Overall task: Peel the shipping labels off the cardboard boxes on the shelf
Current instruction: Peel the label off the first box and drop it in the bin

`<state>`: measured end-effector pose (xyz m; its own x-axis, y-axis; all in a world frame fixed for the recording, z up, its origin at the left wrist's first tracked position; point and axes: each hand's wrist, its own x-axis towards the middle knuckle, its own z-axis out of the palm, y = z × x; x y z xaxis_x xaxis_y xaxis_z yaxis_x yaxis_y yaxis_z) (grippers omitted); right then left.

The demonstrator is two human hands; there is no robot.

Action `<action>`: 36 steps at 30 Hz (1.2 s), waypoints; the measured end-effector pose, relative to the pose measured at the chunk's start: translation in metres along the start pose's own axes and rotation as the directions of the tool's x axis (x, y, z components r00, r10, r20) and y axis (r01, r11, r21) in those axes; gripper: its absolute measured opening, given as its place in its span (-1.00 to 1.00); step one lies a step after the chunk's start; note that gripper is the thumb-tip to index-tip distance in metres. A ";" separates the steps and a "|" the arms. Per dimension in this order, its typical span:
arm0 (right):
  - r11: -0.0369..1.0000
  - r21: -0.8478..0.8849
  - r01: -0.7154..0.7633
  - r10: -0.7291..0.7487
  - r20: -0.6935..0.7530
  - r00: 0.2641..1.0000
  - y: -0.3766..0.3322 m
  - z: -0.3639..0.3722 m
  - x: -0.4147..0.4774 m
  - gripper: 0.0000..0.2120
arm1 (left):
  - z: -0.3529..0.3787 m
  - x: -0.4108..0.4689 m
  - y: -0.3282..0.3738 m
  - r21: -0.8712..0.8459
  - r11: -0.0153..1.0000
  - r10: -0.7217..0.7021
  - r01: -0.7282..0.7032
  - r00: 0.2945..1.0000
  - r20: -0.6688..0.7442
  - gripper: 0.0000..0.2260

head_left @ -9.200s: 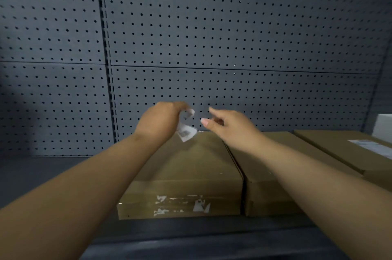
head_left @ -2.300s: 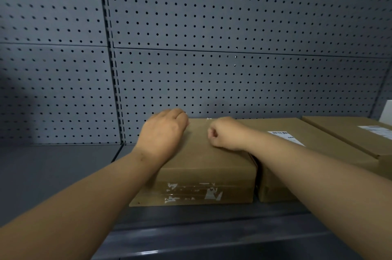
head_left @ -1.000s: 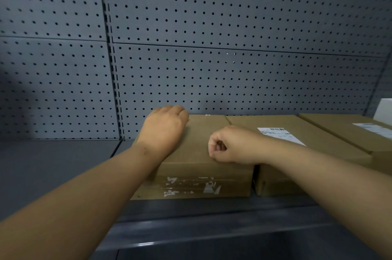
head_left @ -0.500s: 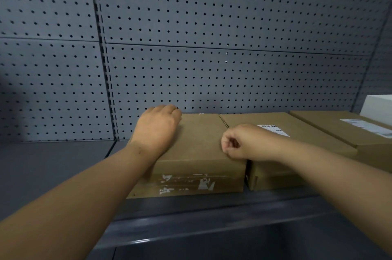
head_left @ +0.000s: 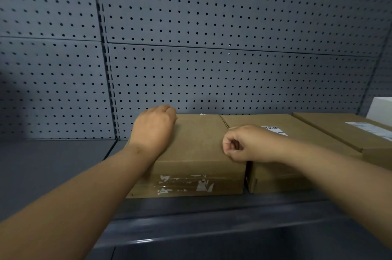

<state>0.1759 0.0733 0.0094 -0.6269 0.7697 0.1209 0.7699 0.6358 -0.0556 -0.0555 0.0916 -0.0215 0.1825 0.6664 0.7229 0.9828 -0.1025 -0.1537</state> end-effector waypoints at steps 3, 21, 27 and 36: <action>1.000 0.001 -0.016 0.016 -0.012 1.000 0.006 0.000 -0.002 -0.94 | -0.002 0.000 0.001 -0.010 1.000 0.002 -0.002 1.000 0.002 -0.81; 0.994 -0.028 -0.105 0.105 0.009 0.994 0.001 0.001 0.044 -0.90 | -0.007 -0.004 0.004 -0.065 0.988 -0.140 0.142 0.989 0.043 -0.83; 0.945 -0.014 -0.328 0.327 -0.039 0.944 0.007 0.015 0.102 -0.72 | -0.009 -0.005 0.004 -0.012 0.988 -0.150 0.151 0.986 0.068 -0.86; 0.990 0.128 -0.062 0.048 0.113 0.992 -0.028 0.003 0.049 -0.92 | -0.011 -0.005 0.003 0.031 0.996 -0.088 0.086 0.994 0.059 -0.89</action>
<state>0.1233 0.0938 0.0139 -0.5991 0.8007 0.0055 0.7856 0.5890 -0.1896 -0.0529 0.0804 -0.0183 0.0935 0.7152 0.6926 0.9935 -0.0217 -0.1117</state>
